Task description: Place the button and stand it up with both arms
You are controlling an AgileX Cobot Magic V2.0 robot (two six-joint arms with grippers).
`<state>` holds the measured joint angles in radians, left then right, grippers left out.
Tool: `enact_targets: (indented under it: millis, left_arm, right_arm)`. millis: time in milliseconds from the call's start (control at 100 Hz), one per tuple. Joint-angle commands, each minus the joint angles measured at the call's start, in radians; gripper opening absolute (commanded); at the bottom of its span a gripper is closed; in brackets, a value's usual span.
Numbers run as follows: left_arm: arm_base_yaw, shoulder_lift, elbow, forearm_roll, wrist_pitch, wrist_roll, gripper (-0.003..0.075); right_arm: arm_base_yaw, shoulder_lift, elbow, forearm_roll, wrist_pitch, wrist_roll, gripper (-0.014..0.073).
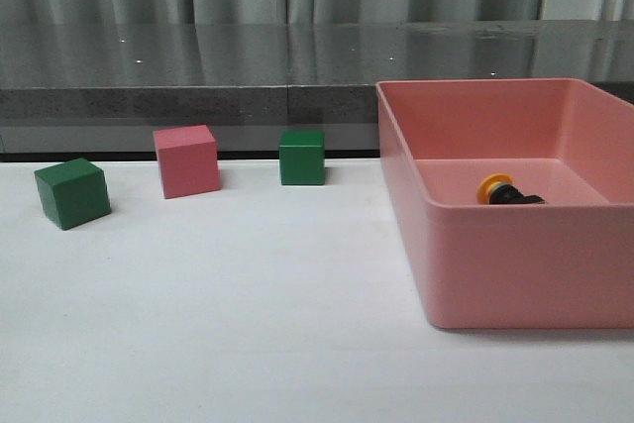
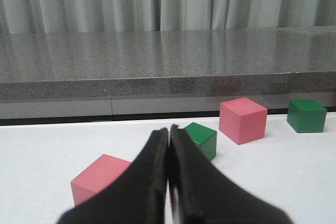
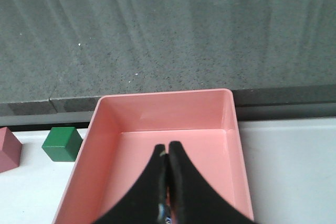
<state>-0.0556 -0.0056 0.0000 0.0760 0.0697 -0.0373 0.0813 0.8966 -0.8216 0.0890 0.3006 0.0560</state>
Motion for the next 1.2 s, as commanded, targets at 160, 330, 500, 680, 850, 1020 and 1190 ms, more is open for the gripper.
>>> enact_targets:
  millis: [160, 330, 500, 680, 850, 1020, 1190]
  left_arm:
    - [0.004, -0.029, 0.044, -0.007, -0.081, -0.012, -0.002]
    - [0.004, -0.029, 0.044, -0.007, -0.081, -0.012, -0.002]
    - [0.004, -0.029, 0.044, -0.007, -0.081, -0.012, -0.002]
    - [0.004, -0.029, 0.044, -0.007, -0.081, -0.012, -0.002]
    - [0.004, -0.029, 0.044, -0.007, -0.081, -0.012, -0.002]
    - [0.004, -0.029, 0.044, -0.007, -0.081, -0.012, -0.002]
    - [0.004, -0.029, 0.044, -0.007, -0.081, -0.012, -0.002]
  right_arm:
    - [0.094, 0.244, -0.139, -0.014, -0.106, -0.161, -0.0069]
    - [0.133, 0.394, -0.202, -0.023, -0.053, -0.232, -0.0042]
    - [0.143, 0.497, -0.221, -0.023, -0.011, -0.239, 0.0251]
    - [0.143, 0.575, -0.221, -0.023, -0.002, -0.239, 0.0659]
    - [0.143, 0.662, -0.221, -0.023, -0.013, -0.239, 0.0631]
    - [0.143, 0.756, -0.222, -0.024, -0.026, -0.248, 0.0631]
    - [0.143, 0.835, -0.222, -0.025, -0.049, -0.264, 0.0631]
